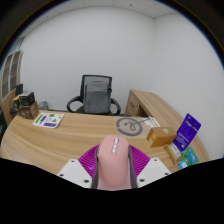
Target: Arrange mouse
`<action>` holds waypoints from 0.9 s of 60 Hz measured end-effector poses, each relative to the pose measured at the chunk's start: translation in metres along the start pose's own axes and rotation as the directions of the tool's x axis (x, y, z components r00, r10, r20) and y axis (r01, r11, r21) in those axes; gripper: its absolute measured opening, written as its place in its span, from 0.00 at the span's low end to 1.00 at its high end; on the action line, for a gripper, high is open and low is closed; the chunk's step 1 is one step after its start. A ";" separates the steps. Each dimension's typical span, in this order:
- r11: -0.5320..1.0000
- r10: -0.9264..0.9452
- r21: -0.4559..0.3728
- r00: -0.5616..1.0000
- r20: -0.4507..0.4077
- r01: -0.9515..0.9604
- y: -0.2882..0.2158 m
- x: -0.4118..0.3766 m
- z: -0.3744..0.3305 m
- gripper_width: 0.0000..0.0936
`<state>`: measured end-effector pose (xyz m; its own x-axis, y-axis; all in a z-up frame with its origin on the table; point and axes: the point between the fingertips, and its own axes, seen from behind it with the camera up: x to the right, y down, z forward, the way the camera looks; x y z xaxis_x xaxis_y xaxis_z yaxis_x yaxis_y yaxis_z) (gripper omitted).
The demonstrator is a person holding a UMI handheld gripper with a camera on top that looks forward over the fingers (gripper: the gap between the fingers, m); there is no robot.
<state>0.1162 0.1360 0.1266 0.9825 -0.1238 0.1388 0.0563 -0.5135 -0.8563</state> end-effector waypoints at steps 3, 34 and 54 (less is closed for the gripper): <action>0.998 0.003 -0.062 1.000 0.026 -0.001 0.039 0.023 0.012 0.46; 0.976 0.116 -0.205 0.975 0.188 -0.077 0.138 0.040 0.025 0.79; 0.982 0.128 -0.160 0.978 0.165 -0.101 0.116 0.016 -0.079 0.89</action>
<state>0.1245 0.0068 0.0687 0.9973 -0.0466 -0.0560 -0.0728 -0.6277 -0.7750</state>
